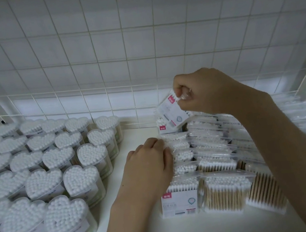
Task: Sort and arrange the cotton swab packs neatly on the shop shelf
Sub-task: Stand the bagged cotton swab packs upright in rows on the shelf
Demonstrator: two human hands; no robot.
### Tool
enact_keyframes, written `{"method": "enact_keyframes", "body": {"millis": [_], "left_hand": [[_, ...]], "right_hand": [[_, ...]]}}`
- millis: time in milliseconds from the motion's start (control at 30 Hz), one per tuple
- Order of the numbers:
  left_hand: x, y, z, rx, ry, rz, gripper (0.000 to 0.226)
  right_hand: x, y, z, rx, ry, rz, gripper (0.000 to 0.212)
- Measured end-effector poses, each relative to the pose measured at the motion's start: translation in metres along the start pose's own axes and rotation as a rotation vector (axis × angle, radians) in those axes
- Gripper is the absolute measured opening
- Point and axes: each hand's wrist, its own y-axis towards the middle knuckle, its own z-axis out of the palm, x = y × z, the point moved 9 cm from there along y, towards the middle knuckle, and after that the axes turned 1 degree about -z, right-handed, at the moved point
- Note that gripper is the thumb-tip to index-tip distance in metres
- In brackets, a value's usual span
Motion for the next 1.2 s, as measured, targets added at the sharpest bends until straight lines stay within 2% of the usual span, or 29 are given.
{"method": "enact_keyframes", "body": {"millis": [133,300,500,700,800,933,1067,1200], "left_hand": [[0.000,0.002,0.001,0.001,0.034,-0.002,0.033],[0.001,0.004,0.002,0.001,0.033,0.001,0.034],[0.002,0.005,0.002,0.000,0.020,0.003,0.032],[0.004,0.007,0.002,0.004,-0.092,0.001,0.032],[0.008,0.012,-0.002,-0.018,-0.173,-0.026,0.037],[0.011,0.026,-0.002,-0.003,-0.152,-0.061,0.044],[0.007,0.039,0.002,0.027,-0.113,-0.037,0.045],[0.007,0.043,0.006,0.053,-0.069,-0.021,0.040]], "right_hand": [[0.010,0.008,0.027,0.169,-0.106,-0.078,0.014],[0.014,0.013,0.049,0.265,-0.090,-0.143,0.019],[0.005,0.016,0.047,0.209,0.023,-0.111,0.031],[-0.001,0.017,0.065,0.255,-0.007,-0.075,0.026],[-0.010,0.013,0.077,0.335,-0.030,-0.026,0.027],[-0.020,0.009,0.084,0.360,0.026,0.051,0.036],[-0.020,0.007,0.081,0.359,0.045,0.033,0.037],[-0.026,0.009,0.077,0.351,0.104,0.057,0.028]]}}
